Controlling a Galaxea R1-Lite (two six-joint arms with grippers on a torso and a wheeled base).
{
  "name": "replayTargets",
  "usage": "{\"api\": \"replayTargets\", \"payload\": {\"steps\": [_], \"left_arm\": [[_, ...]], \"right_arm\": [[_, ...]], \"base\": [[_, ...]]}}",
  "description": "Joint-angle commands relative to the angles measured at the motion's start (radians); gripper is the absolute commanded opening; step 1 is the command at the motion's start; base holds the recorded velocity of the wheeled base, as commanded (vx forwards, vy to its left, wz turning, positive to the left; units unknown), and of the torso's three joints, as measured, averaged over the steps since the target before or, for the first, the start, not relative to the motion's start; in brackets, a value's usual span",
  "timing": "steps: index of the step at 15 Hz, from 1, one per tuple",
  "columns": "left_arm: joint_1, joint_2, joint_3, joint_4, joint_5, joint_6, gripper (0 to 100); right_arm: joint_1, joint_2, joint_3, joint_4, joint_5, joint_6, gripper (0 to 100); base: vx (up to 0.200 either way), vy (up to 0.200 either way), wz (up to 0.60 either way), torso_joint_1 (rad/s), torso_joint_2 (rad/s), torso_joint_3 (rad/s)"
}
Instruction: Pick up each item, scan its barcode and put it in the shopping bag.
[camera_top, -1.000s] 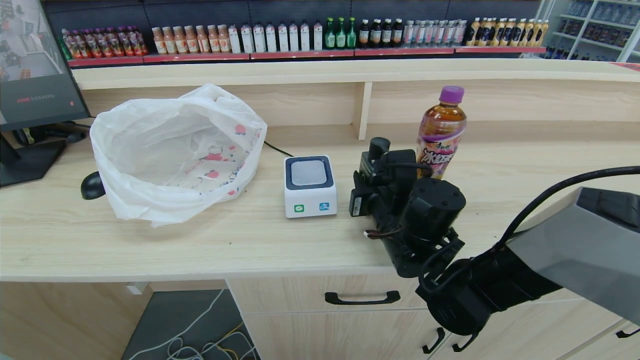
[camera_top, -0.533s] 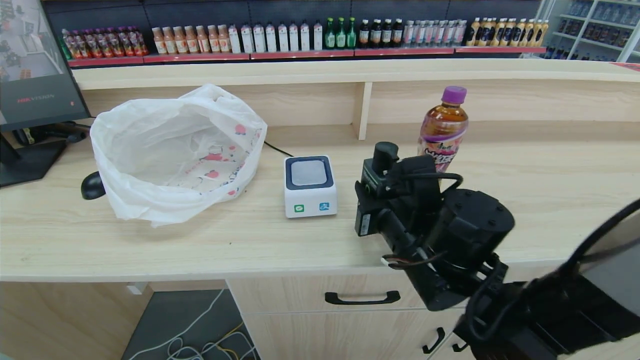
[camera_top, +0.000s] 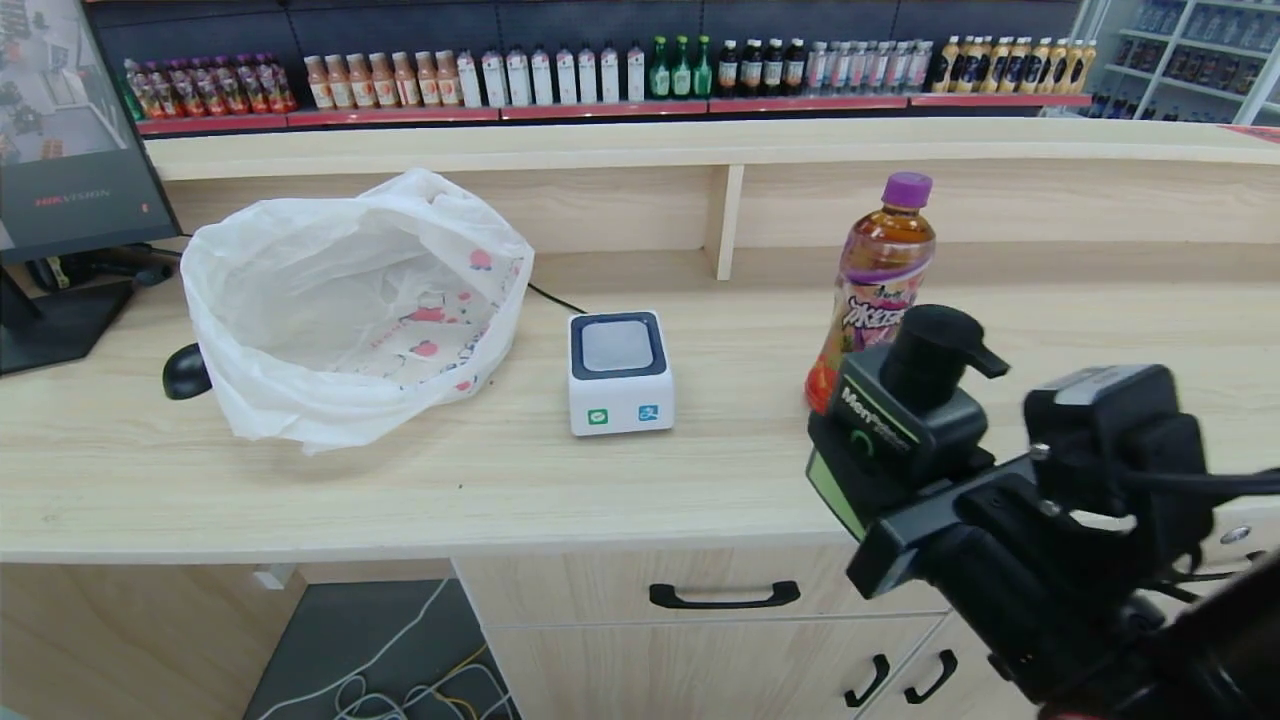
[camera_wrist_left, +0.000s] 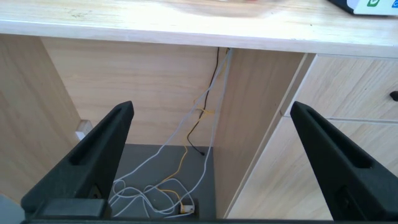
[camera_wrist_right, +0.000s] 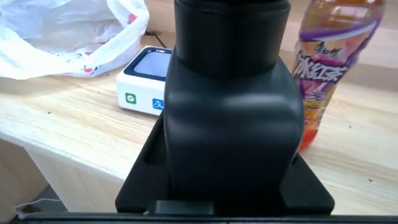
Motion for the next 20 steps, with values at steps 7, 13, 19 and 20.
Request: {"api": "replayTargets", "payload": {"steps": [7, 13, 19, 20], "left_arm": [[0.0, 0.0, 0.0, 0.0, 0.0, 0.0, 100], [0.0, 0.0, 0.0, 0.0, 0.0, 0.0, 100], [0.0, 0.0, 0.0, 0.0, 0.0, 0.0, 100], [0.0, 0.0, 0.0, 0.0, 0.0, 0.0, 100]], "right_arm": [[0.138, -0.206, 0.194, -0.002, 0.042, -0.108, 0], [0.245, -0.076, 0.171, 0.006, 0.273, -0.322, 0], [0.241, -0.031, 0.143, 0.055, 0.417, -0.572, 0], [0.228, -0.033, 0.137, 0.053, 0.471, -0.63, 0]], "base": [[0.0, 0.0, 0.0, 0.0, 0.0, 0.0], [0.0, 0.0, 0.0, 0.0, 0.0, 0.0], [0.0, 0.0, 0.0, 0.0, 0.0, 0.0], [0.0, 0.0, 0.0, 0.0, 0.0, 0.0]]}}
